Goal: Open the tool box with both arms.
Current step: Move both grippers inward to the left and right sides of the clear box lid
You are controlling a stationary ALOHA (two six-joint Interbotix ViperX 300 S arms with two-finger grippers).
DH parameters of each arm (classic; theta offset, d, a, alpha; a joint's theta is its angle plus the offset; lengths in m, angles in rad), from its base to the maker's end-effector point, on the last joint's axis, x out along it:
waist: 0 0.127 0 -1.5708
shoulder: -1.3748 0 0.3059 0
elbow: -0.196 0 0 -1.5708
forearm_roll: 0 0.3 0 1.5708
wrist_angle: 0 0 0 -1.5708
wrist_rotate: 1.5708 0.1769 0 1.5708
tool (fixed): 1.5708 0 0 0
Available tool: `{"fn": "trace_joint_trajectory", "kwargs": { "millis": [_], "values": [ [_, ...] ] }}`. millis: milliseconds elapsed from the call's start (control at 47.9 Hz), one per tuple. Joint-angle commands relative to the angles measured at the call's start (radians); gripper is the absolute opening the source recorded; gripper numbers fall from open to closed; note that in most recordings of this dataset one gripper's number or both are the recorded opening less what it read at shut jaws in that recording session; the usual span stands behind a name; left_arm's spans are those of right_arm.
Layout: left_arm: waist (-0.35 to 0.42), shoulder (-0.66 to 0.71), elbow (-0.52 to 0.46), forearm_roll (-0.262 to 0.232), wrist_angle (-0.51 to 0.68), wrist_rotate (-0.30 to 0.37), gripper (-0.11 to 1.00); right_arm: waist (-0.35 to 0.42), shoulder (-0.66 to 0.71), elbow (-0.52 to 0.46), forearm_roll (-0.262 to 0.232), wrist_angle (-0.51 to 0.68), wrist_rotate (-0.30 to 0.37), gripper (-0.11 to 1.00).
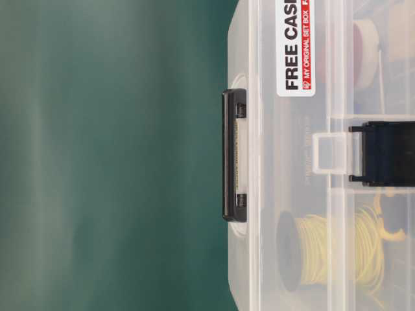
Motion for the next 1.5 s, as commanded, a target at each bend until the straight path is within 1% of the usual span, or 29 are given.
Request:
{"fn": "trace_joint_trajectory", "kwargs": {
  "millis": [0, 125, 271, 459, 501, 563, 605, 626, 689, 751, 793, 835, 918, 981, 1085, 1189, 1356, 1481],
  "values": [
    [0.002, 0.005, -0.02, -0.02, 0.005, 0.026, 0.0, -0.021, 0.008, -0.038, -0.005, -0.008, -0.012, 0.0],
    [0.002, 0.006, -0.021, -0.023, 0.028, 0.061, 0.0, -0.043, 0.008, -0.051, -0.005, 0.038, -0.011, 0.0],
    [0.009, 0.005, -0.02, -0.025, 0.041, 0.078, 0.0, -0.058, 0.005, -0.069, -0.003, 0.106, -0.008, 0.0],
    [0.08, 0.006, -0.018, -0.026, 0.11, 0.077, 0.0, -0.117, 0.009, -0.064, 0.0, 0.173, 0.005, 0.01],
    [0.094, 0.006, -0.017, -0.026, 0.127, 0.077, 0.0, -0.132, 0.015, -0.064, 0.002, 0.192, 0.005, 0.02],
    [0.112, 0.008, -0.017, -0.026, 0.155, 0.075, 0.0, -0.152, 0.025, -0.063, 0.003, 0.219, 0.006, 0.14],
    [0.118, 0.009, -0.015, -0.026, 0.175, 0.075, 0.02, -0.163, 0.031, -0.06, 0.005, 0.241, 0.008, 0.25],
    [0.12, 0.008, -0.015, -0.026, 0.19, 0.074, 0.05, -0.169, 0.038, -0.06, 0.008, 0.255, 0.008, 0.33],
    [0.12, 0.009, -0.014, -0.029, 0.222, 0.069, 0.19, -0.179, 0.051, -0.055, 0.014, 0.279, 0.008, 0.52],
    [0.121, 0.012, -0.011, -0.032, 0.252, 0.064, 0.37, -0.186, 0.061, -0.054, 0.02, 0.305, 0.008, 0.7],
    [0.121, 0.015, -0.008, -0.032, 0.273, 0.063, 0.49, -0.186, 0.069, -0.052, 0.023, 0.325, 0.011, 0.79],
    [0.123, 0.018, -0.006, -0.032, 0.288, 0.063, 0.61, -0.186, 0.075, -0.052, 0.025, 0.345, 0.014, 0.84],
    [0.133, 0.023, -0.003, -0.032, 0.308, 0.063, 0.83, -0.187, 0.086, -0.051, 0.025, 0.382, 0.025, 0.82],
    [0.144, 0.032, 0.003, -0.032, 0.313, 0.063, 0.91, -0.193, 0.1, -0.048, 0.025, 0.407, 0.037, 0.81],
    [0.169, 0.075, 0.02, -0.032, 0.31, 0.061, 0.89, -0.21, 0.138, -0.043, 0.025, 0.426, 0.057, 0.81],
    [0.186, 0.14, 0.034, -0.034, 0.291, 0.06, 0.9, -0.227, 0.201, -0.041, 0.025, 0.426, 0.063, 0.81],
    [0.192, 0.247, 0.046, -0.032, 0.238, 0.06, 0.9, -0.259, 0.322, -0.049, 0.025, 0.426, 0.063, 0.81],
    [0.192, 0.31, 0.04, -0.032, 0.206, 0.06, 0.9, -0.262, 0.383, -0.066, 0.023, 0.42, 0.063, 0.81]
  ]
}}
